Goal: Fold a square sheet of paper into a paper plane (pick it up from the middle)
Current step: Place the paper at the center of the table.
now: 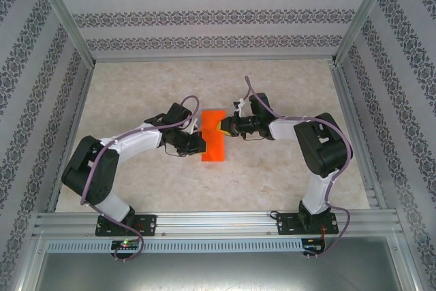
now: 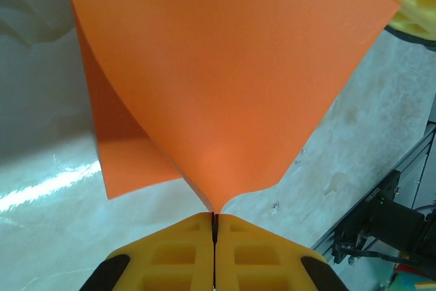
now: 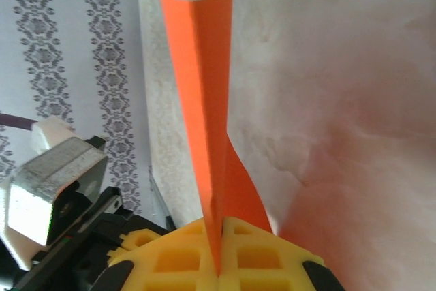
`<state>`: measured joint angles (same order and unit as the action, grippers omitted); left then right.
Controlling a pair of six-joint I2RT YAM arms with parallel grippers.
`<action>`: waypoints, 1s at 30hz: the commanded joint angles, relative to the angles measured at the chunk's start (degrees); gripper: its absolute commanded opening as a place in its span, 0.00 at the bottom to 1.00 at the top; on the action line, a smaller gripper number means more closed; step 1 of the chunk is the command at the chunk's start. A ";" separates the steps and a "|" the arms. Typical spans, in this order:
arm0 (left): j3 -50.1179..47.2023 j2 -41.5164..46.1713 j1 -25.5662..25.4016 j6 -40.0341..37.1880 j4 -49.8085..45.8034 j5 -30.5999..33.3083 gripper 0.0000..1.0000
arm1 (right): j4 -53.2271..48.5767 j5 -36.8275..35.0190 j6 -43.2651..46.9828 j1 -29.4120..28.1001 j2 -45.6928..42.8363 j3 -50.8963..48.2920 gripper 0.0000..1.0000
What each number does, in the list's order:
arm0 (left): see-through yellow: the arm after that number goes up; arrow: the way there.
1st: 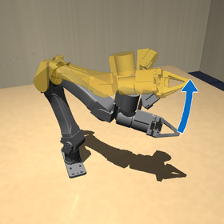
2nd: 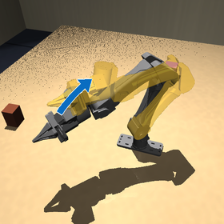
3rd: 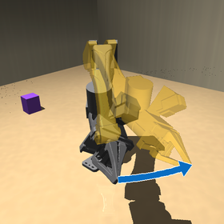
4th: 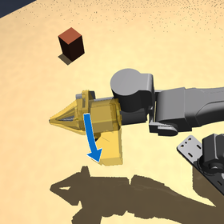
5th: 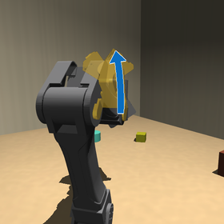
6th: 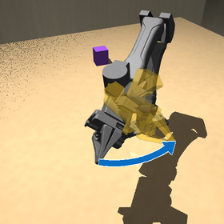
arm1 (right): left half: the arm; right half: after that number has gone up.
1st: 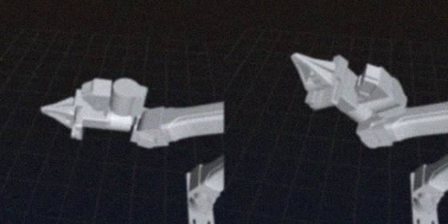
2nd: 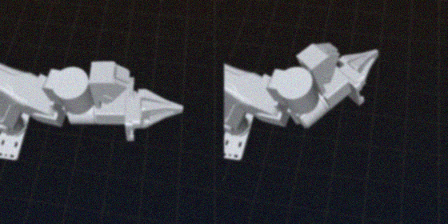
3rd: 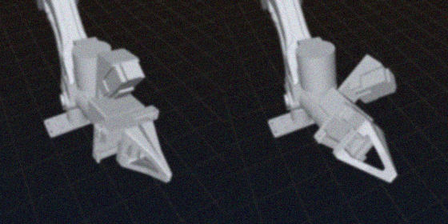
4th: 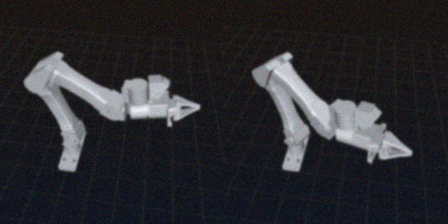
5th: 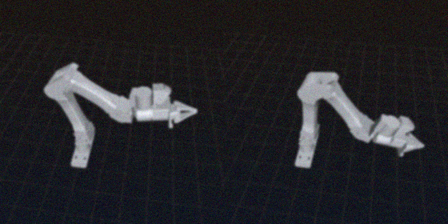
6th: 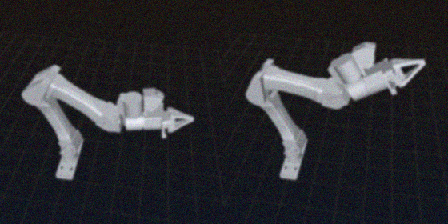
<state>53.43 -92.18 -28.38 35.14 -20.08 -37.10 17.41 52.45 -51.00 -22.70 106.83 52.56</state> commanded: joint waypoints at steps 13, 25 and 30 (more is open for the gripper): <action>4.12 -8.51 0.26 -0.69 3.29 -2.23 0.08 | -23.44 -13.37 18.71 0.45 0.13 6.32 0.23; 5.65 -10.03 -0.01 -1.01 2.24 -2.45 0.08 | -35.85 -24.51 25.87 1.99 -5.71 7.96 0.47; 5.79 -10.03 -0.10 -1.01 1.97 -2.37 0.08 | -38.53 -26.69 26.96 3.58 -9.44 6.68 0.50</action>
<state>57.69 -101.65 -28.42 35.14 -18.35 -38.85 -17.52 28.80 -26.52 -19.97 100.16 59.13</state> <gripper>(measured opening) 0.083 0.498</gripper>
